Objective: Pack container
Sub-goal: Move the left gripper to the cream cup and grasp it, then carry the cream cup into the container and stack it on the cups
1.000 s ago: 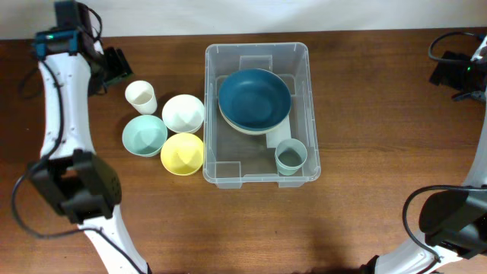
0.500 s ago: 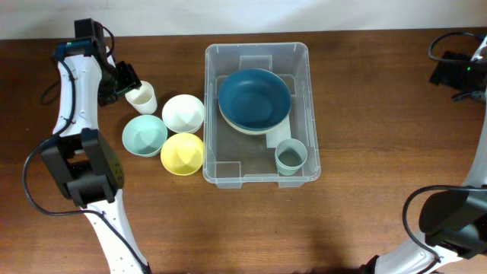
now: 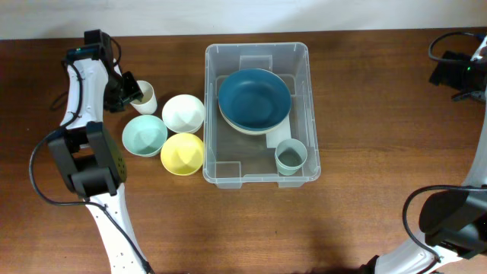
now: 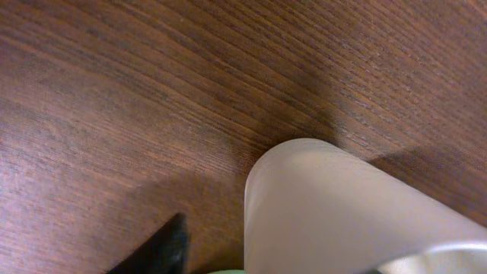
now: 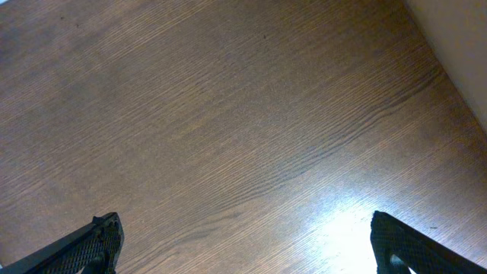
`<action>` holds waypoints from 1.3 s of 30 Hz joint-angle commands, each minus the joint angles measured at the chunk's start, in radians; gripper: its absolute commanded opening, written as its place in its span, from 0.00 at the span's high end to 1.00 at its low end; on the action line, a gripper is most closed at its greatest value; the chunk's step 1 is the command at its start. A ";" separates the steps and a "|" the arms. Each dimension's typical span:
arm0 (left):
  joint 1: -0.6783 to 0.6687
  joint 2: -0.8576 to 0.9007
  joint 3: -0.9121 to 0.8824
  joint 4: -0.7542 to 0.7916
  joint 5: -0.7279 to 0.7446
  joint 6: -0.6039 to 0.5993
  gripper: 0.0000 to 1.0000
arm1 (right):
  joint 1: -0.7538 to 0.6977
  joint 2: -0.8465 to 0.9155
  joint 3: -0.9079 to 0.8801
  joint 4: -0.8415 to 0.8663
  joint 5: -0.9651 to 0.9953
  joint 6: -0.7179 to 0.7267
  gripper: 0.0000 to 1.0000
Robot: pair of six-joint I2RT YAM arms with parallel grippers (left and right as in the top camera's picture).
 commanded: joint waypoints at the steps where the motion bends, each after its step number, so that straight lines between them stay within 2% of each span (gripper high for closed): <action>1: 0.006 0.001 0.011 0.004 0.010 -0.002 0.67 | -0.003 -0.015 0.015 0.000 0.002 0.010 0.01; 2: 0.007 0.001 0.011 0.004 0.008 -0.002 0.75 | -0.003 -0.015 0.015 0.000 0.002 0.011 0.01; 3: 0.009 0.001 0.011 0.003 0.007 -0.002 0.88 | -0.003 -0.015 0.015 0.000 0.002 0.010 0.01; 4: 0.011 0.000 0.011 0.003 0.007 -0.002 0.97 | -0.003 -0.015 0.015 0.000 0.002 0.010 0.01; 5: 0.012 -0.002 0.013 0.003 0.007 -0.002 0.99 | -0.003 -0.015 0.015 0.000 0.002 0.010 0.01; 11: 0.029 -0.022 0.123 -0.035 0.007 -0.002 0.99 | -0.003 -0.015 0.015 0.000 0.002 0.010 0.01; 16: 0.017 -0.064 0.366 -0.202 0.008 0.018 0.99 | -0.003 -0.015 0.015 0.000 0.002 0.010 0.01; 21: -0.048 -0.114 0.507 -0.346 0.019 0.076 1.00 | -0.003 -0.015 0.015 0.000 0.002 0.010 0.01; 27: -0.238 -0.143 0.526 -0.428 0.170 0.151 0.99 | -0.003 -0.015 0.015 0.000 0.002 0.010 0.01; 39: -0.669 -0.143 0.513 -0.500 0.166 0.254 0.99 | -0.003 -0.015 0.015 0.000 0.002 0.010 0.01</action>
